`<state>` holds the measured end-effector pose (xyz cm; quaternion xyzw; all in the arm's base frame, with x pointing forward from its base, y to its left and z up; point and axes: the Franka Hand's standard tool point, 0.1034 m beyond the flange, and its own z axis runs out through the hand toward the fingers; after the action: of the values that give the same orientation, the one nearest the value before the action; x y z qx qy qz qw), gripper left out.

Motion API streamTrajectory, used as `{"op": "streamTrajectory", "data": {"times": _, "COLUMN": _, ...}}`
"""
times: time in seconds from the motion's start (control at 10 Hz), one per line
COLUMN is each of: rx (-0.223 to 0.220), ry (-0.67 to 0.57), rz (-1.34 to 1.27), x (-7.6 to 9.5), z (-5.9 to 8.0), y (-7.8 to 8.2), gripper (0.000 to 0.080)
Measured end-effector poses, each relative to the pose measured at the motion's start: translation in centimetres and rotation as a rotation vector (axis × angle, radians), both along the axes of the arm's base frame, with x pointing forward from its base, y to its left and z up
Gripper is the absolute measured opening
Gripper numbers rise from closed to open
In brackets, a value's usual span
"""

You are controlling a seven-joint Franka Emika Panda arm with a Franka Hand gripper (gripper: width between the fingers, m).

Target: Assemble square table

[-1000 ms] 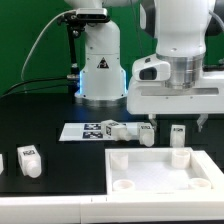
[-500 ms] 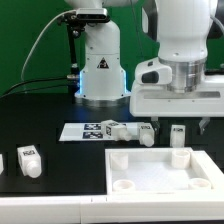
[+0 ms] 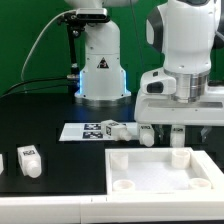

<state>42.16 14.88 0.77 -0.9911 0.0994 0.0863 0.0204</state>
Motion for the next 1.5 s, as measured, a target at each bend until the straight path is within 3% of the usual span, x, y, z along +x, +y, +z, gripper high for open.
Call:
{"op": "streamTrajectory", "data": {"times": 0.1, "rx": 0.000, "ry": 0.000, "rz": 0.000, "x": 0.0, "z": 0.0, "y": 0.0, "gripper": 0.0515}}
{"op": "streamTrajectory", "data": {"times": 0.3, "rx": 0.004, "ry": -0.002, "rz": 0.025, "x": 0.0, "z": 0.0, "y": 0.1, "gripper": 0.0284}}
{"op": "streamTrajectory", "data": {"times": 0.5, "rx": 0.013, "ry": -0.019, "rz": 0.205, "x": 0.5, "z": 2.0, "y": 2.1, "gripper": 0.0284}}
{"op": "streamTrajectory", "data": {"times": 0.6, "rx": 0.036, "ry": -0.049, "rz": 0.403, "x": 1.1, "z": 2.5, "y": 2.1, "gripper": 0.0284}}
{"op": "streamTrajectory", "data": {"times": 1.0, "rx": 0.058, "ry": -0.065, "rz": 0.669, "x": 1.3, "z": 2.4, "y": 2.0, "gripper": 0.0284}}
{"op": "streamTrajectory", "data": {"times": 1.2, "rx": 0.088, "ry": -0.155, "rz": 0.942, "x": 3.2, "z": 2.9, "y": 3.7, "gripper": 0.0285}}
{"op": "streamTrajectory", "data": {"times": 1.5, "rx": 0.092, "ry": -0.164, "rz": 1.101, "x": 3.3, "z": 2.6, "y": 3.4, "gripper": 0.0285}}
